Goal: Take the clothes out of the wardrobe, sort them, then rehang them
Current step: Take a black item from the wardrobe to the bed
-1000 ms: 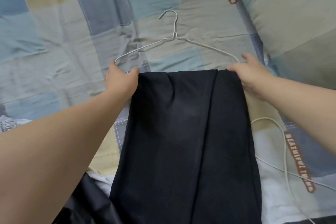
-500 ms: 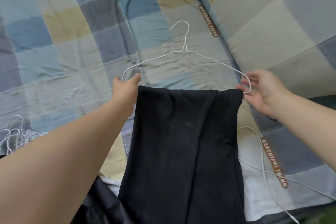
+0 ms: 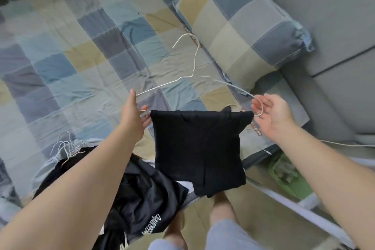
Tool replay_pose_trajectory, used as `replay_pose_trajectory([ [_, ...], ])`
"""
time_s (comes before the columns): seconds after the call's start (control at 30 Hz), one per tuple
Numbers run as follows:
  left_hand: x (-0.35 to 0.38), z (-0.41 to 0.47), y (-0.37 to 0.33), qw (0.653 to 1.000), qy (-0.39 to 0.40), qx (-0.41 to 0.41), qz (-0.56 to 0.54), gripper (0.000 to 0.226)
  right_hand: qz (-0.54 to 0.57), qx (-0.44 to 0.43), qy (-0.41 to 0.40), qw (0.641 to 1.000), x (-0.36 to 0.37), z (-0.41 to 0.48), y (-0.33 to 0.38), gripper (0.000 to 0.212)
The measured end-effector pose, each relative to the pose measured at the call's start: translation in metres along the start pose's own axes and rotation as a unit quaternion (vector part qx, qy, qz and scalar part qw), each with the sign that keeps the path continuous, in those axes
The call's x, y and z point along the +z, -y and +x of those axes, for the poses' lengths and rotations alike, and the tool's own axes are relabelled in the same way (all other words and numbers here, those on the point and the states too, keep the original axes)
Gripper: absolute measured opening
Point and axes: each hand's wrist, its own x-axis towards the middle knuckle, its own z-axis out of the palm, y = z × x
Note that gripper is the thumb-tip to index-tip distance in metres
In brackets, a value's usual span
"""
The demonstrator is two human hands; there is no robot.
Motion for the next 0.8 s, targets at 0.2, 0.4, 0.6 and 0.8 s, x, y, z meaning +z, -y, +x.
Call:
replay_pose_trajectory([
  [0.2,-0.045,-0.097,0.025,0.998,0.067,-0.008,0.015,0.047,0.085,-0.011,-0.044,0.995,-0.074,-0.13,-0.035,0.025],
  [0.4,-0.08,-0.156,0.052,0.993,0.106,-0.014,0.057,0.045,0.195,-0.024,-0.081,0.977,-0.126,-0.229,-0.084,0.026],
  [0.6,-0.086,-0.196,0.071,0.985,0.144,0.016,0.099,0.04,0.266,-0.041,-0.127,0.955,-0.169,-0.299,-0.131,0.026],
  [0.8,-0.075,-0.245,0.102,0.959,0.227,0.063,0.157,0.033,0.344,-0.071,-0.175,0.92,-0.224,-0.363,-0.171,0.029],
])
